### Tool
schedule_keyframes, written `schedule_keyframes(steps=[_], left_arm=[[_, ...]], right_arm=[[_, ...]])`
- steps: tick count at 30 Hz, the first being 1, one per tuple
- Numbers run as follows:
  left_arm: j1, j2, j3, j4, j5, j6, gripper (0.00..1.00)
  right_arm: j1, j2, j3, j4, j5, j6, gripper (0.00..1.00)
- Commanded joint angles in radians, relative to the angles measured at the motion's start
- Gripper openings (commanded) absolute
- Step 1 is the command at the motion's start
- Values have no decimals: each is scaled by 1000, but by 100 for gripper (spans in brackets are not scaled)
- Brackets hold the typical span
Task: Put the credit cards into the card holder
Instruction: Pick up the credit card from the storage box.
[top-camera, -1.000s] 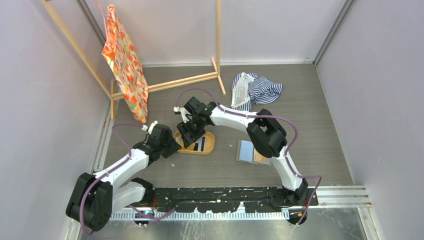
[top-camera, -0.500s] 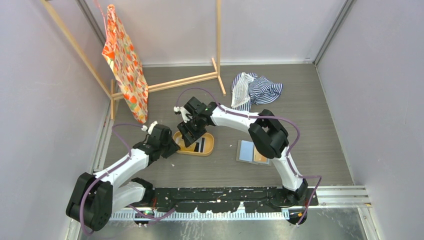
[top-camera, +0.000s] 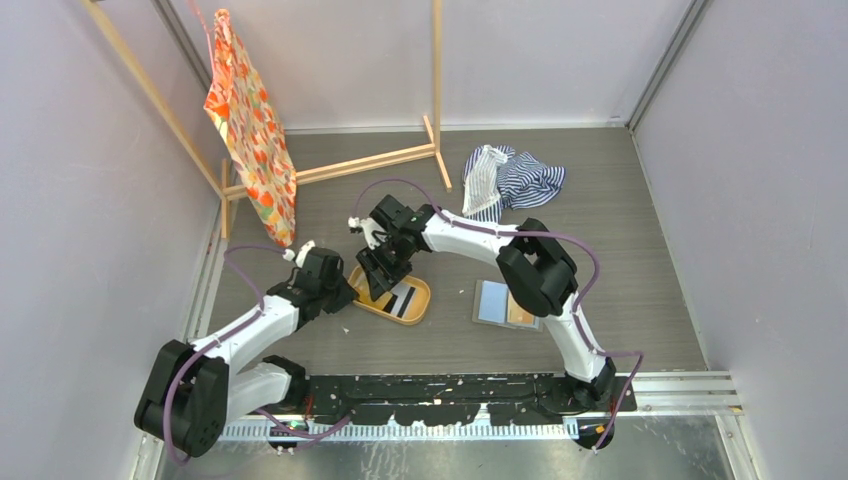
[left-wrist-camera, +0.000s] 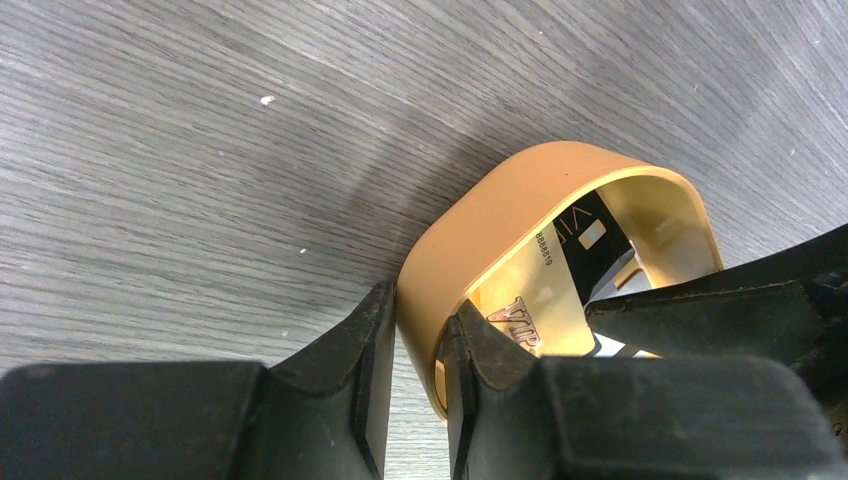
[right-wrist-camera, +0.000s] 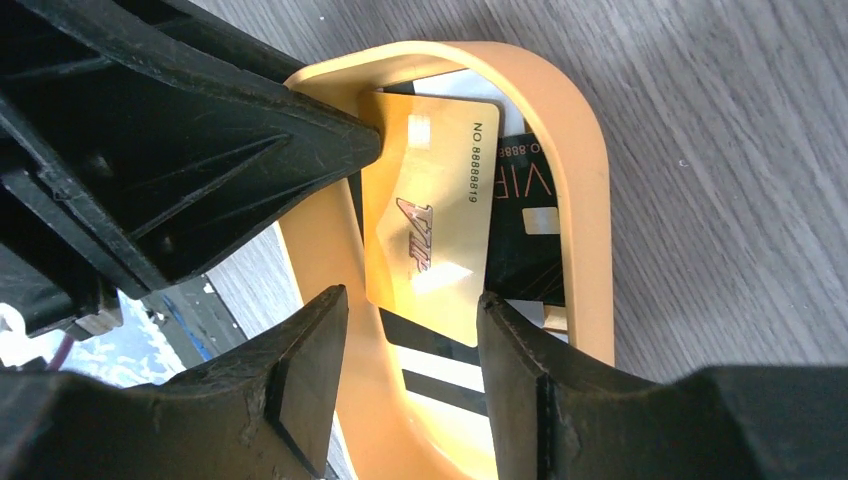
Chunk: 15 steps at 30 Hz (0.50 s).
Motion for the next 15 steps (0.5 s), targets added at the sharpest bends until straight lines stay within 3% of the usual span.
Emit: schedule_keyframes(steps=[1,15], left_arm=[[2,13,-4,11,-14,13,18],[1,6,13,-4,-23,7,18]], right_arm=[[9,-24,-8,46,-122,63,54],[-11,-99,-55,141,-189,182,48]])
